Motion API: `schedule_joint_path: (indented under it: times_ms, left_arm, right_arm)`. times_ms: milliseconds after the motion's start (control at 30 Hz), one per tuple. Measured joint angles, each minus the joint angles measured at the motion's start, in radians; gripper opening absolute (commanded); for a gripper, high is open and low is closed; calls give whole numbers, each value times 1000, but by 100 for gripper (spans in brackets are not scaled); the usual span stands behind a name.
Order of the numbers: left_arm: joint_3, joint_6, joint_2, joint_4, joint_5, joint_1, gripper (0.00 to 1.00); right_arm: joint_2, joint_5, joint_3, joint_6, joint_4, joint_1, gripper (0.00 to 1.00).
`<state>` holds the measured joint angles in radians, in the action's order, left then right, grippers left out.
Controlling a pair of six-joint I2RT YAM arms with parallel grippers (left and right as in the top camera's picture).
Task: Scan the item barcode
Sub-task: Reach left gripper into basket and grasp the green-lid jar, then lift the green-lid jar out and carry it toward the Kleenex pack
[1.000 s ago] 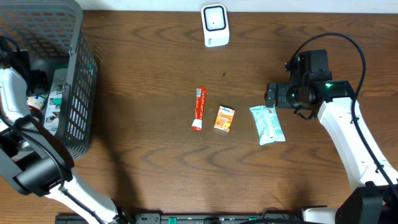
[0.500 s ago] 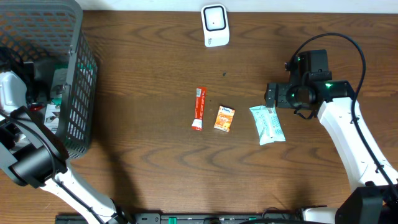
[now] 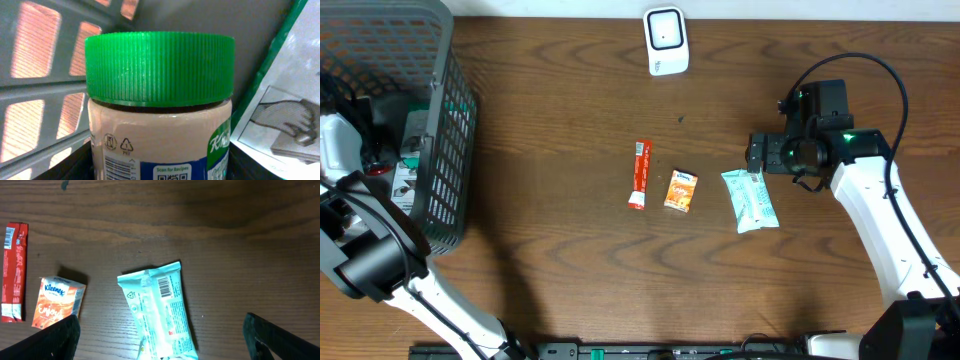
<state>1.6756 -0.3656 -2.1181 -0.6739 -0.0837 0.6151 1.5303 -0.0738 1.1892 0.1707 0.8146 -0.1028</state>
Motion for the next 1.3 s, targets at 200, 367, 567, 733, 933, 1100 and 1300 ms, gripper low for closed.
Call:
schedule_joint_path:
  times_ms: [200, 367, 567, 733, 933, 1100, 1300]
  left_arm:
    - [14, 68, 79, 8, 15, -1, 38]
    - [23, 135, 241, 48, 29, -1, 38]
    - [36, 237, 444, 93, 34, -1, 39]
    - [38, 343, 632, 56, 131, -17, 39]
    - [43, 472, 830, -131, 282, -158, 40]
    - [44, 527, 921, -308, 330, -402, 40]
    - [-22, 554, 914, -446, 338, -674, 40]
  right_arm:
    - [0, 0, 0, 0, 0, 0, 99]
    - [0, 0, 0, 0, 0, 0, 99]
    - [0, 0, 0, 0, 0, 0, 99]
    - [0, 0, 0, 0, 0, 0, 99]
    - [0, 0, 0, 0, 0, 0, 99]
    - [0, 0, 0, 0, 0, 0, 99]
    - [0, 0, 0, 0, 0, 0, 99]
